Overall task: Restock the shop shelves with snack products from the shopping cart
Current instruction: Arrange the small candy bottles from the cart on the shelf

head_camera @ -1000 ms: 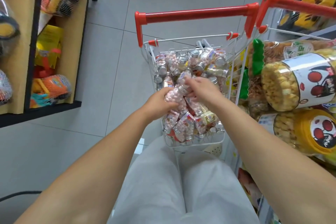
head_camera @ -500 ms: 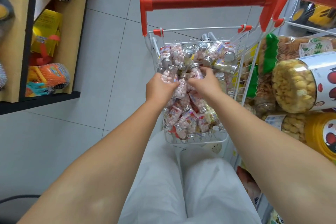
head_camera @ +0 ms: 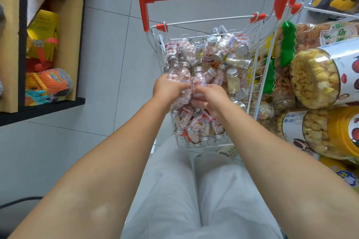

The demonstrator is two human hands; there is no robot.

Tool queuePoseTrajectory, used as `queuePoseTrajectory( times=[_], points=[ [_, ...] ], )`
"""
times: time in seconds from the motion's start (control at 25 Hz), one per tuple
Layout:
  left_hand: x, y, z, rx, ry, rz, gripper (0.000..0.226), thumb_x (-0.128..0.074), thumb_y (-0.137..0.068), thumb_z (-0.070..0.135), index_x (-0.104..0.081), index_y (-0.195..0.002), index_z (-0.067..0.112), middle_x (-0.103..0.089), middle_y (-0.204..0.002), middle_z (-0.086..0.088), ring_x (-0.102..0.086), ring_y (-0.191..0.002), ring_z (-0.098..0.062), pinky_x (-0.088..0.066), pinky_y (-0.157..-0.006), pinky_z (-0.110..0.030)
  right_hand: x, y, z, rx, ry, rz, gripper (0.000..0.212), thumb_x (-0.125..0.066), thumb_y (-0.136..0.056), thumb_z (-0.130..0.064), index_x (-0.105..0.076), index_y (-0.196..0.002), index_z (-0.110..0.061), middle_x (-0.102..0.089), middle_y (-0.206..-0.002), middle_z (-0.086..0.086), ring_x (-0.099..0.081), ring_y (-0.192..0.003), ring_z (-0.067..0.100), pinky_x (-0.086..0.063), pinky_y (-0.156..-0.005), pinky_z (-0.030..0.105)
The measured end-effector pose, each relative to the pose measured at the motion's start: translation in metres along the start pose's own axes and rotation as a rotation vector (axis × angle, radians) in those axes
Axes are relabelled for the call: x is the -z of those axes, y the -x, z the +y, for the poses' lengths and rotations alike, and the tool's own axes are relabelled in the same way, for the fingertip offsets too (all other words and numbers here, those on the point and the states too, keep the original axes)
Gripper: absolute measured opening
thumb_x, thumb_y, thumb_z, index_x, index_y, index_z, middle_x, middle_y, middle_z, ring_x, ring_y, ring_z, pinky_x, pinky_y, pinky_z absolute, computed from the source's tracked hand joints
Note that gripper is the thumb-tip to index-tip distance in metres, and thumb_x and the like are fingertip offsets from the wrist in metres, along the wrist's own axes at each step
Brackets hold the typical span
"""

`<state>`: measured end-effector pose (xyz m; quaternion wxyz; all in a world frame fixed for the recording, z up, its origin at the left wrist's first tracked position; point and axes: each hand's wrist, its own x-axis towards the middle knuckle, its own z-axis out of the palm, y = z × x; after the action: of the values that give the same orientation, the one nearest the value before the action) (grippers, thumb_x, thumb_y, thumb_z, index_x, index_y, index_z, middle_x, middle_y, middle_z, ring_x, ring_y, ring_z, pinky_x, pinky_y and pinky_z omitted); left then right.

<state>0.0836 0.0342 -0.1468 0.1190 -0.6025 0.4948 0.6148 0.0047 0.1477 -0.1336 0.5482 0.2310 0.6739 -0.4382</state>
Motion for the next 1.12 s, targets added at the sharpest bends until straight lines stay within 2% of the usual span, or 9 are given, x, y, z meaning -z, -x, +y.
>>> queuePoseTrajectory(
  times=[0.12,0.2,0.28,0.36,0.52,0.68,0.8,0.92,1.12],
  points=[
    [0.002,0.012,0.003,0.044,0.049,-0.16,0.042,-0.084,-0.072,0.013,-0.064,-0.109,0.012,-0.074,-0.108,-0.009,-0.07,-0.093,-0.021,-0.053,-0.071,-0.034,0.003,0.02,0.003,0.0,-0.158,-0.056,0.008,-0.054,-0.087,0.003,-0.057,-0.084,-0.004,-0.059,-0.073,0.005,-0.057,-0.068,0.017,-0.051,-0.073,0.034],
    [-0.001,0.02,0.004,0.062,0.065,-0.202,0.048,-0.082,-0.075,0.015,-0.063,-0.118,0.007,-0.074,-0.107,-0.006,-0.07,-0.088,-0.015,-0.046,-0.063,-0.026,0.005,0.026,0.003,0.02,-0.197,-0.056,0.004,-0.053,-0.086,0.0,-0.054,-0.089,-0.002,-0.053,-0.075,0.004,-0.051,-0.066,0.017,-0.046,-0.065,0.032],
    [-0.003,0.024,0.003,0.064,0.109,-0.161,0.042,-0.081,-0.077,0.013,-0.063,-0.115,0.007,-0.074,-0.101,-0.005,-0.072,-0.083,-0.013,-0.048,-0.056,-0.025,0.01,0.026,0.001,0.029,-0.204,-0.058,0.016,-0.052,-0.086,0.001,-0.05,-0.102,-0.002,-0.048,-0.086,-0.001,-0.045,-0.065,0.016,-0.054,-0.085,0.042],
    [-0.001,0.021,0.002,0.07,0.149,-0.126,0.031,-0.079,-0.08,0.011,-0.065,-0.108,0.008,-0.072,-0.096,-0.005,-0.071,-0.082,-0.014,-0.051,-0.061,-0.021,0.01,0.019,0.001,-0.014,-0.255,-0.09,0.019,-0.047,-0.085,0.003,-0.045,-0.101,-0.007,-0.037,-0.08,-0.006,-0.035,-0.059,0.014,-0.039,-0.104,0.054],
    [0.008,0.007,-0.009,0.135,0.149,-0.184,0.031,-0.077,-0.08,0.014,-0.071,-0.108,0.004,-0.07,-0.117,-0.014,-0.064,-0.104,-0.027,-0.048,-0.09,-0.036,0.003,0.013,0.005,-0.009,-0.182,-0.097,0.005,-0.049,-0.082,-0.004,-0.05,-0.082,-0.008,-0.045,-0.073,0.003,-0.048,-0.057,0.015,-0.043,-0.076,0.035],
    [0.017,0.009,-0.011,0.155,0.22,-0.23,0.018,-0.075,-0.083,0.013,-0.07,-0.1,0.01,-0.069,-0.108,-0.011,-0.062,-0.102,-0.024,-0.054,-0.092,-0.04,0.004,0.015,0.004,0.053,-0.205,-0.072,0.005,-0.047,-0.083,-0.006,-0.047,-0.081,-0.01,-0.046,-0.079,0.005,-0.047,-0.064,0.017,-0.041,-0.069,0.035],
    [0.013,0.029,-0.001,0.117,0.314,-0.29,0.014,-0.074,-0.084,0.011,-0.071,-0.097,0.008,-0.067,-0.101,-0.009,-0.063,-0.096,-0.02,-0.058,-0.085,-0.045,0.015,0.029,0.006,0.099,-0.342,-0.106,0.022,-0.046,-0.084,0.002,-0.04,-0.101,-0.01,-0.044,-0.075,0.006,-0.046,-0.059,0.016,-0.043,-0.059,0.034],
    [0.002,0.062,0.023,0.077,0.405,-0.463,0.008,-0.074,-0.081,0.011,-0.068,-0.086,0.01,-0.069,-0.092,-0.009,-0.066,-0.087,-0.02,-0.057,-0.086,-0.056,0.036,0.061,0.001,0.204,-0.418,-0.091,0.03,-0.049,-0.086,0.007,-0.037,-0.107,-0.011,-0.05,-0.083,0.008,-0.055,-0.071,0.019,-0.05,-0.066,0.036],
    [-0.028,0.129,0.069,0.081,0.447,-0.945,0.054,-0.091,-0.059,0.026,-0.074,-0.106,0.004,-0.062,-0.128,-0.024,-0.058,-0.12,-0.04,-0.041,-0.101,-0.07,0.083,0.142,-0.016,0.441,-0.445,0.09,0.027,-0.062,-0.085,-0.004,-0.05,-0.109,-0.007,-0.063,-0.091,0.008,-0.061,-0.085,0.02,-0.046,-0.078,0.032]
  ],
)
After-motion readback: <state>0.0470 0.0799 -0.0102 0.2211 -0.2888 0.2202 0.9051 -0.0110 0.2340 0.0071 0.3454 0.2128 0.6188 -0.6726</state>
